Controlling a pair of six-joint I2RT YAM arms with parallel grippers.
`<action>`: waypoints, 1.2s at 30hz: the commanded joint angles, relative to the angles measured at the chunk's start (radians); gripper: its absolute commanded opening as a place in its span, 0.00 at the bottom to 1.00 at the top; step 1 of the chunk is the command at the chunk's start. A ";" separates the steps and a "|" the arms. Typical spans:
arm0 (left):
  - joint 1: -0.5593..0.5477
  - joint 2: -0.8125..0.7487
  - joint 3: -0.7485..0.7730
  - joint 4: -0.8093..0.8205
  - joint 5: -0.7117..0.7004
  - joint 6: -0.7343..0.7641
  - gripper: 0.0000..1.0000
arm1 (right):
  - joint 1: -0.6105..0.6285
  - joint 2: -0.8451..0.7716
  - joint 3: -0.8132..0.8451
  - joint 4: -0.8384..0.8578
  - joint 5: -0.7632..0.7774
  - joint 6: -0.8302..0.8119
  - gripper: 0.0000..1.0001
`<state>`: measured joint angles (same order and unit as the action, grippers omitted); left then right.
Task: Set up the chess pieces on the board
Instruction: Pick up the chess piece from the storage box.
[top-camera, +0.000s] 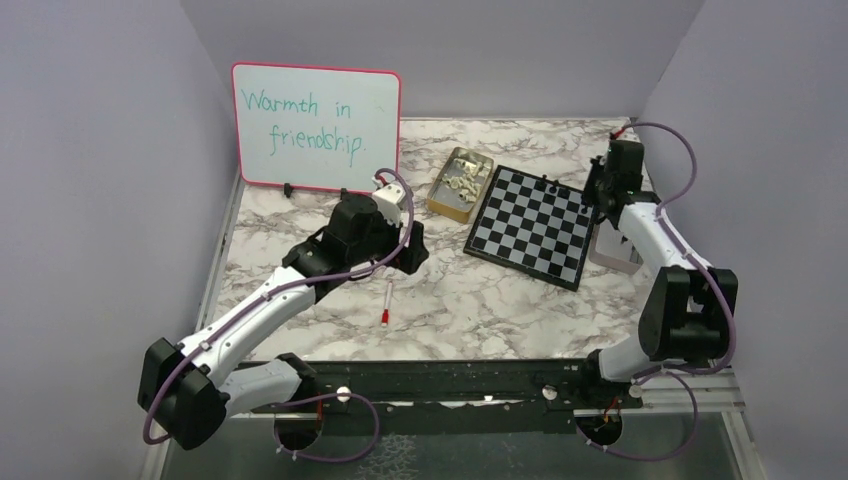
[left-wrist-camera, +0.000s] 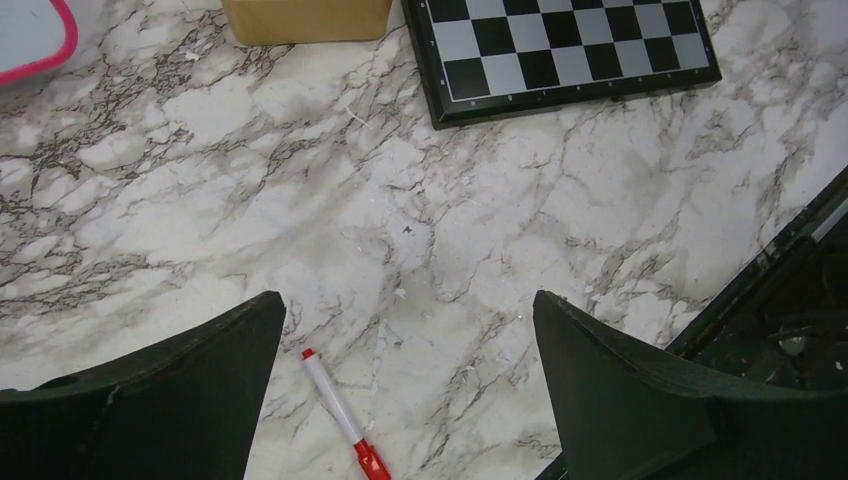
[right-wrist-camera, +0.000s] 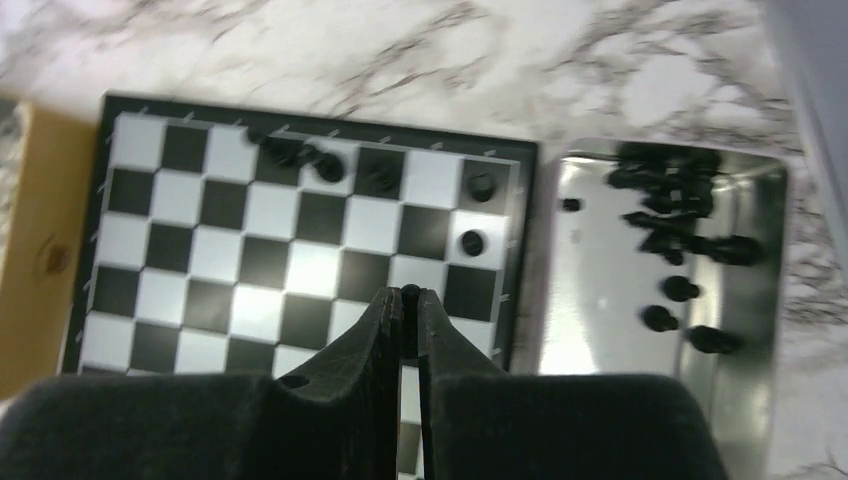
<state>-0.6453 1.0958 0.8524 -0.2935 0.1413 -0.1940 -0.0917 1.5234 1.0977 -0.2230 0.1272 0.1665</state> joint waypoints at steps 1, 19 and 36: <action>0.034 0.031 0.071 -0.010 0.058 -0.080 0.93 | 0.116 -0.061 -0.095 0.157 -0.070 -0.045 0.12; 0.184 0.343 0.335 0.198 0.397 -0.419 0.63 | 0.413 -0.297 -0.566 0.899 -0.396 -0.258 0.15; 0.095 0.540 0.517 0.247 0.491 -0.368 0.46 | 0.492 -0.381 -0.699 1.134 -0.668 -0.420 0.18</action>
<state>-0.5068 1.6287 1.3205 -0.0834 0.5884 -0.5976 0.3904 1.1687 0.4095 0.8448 -0.4961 -0.2108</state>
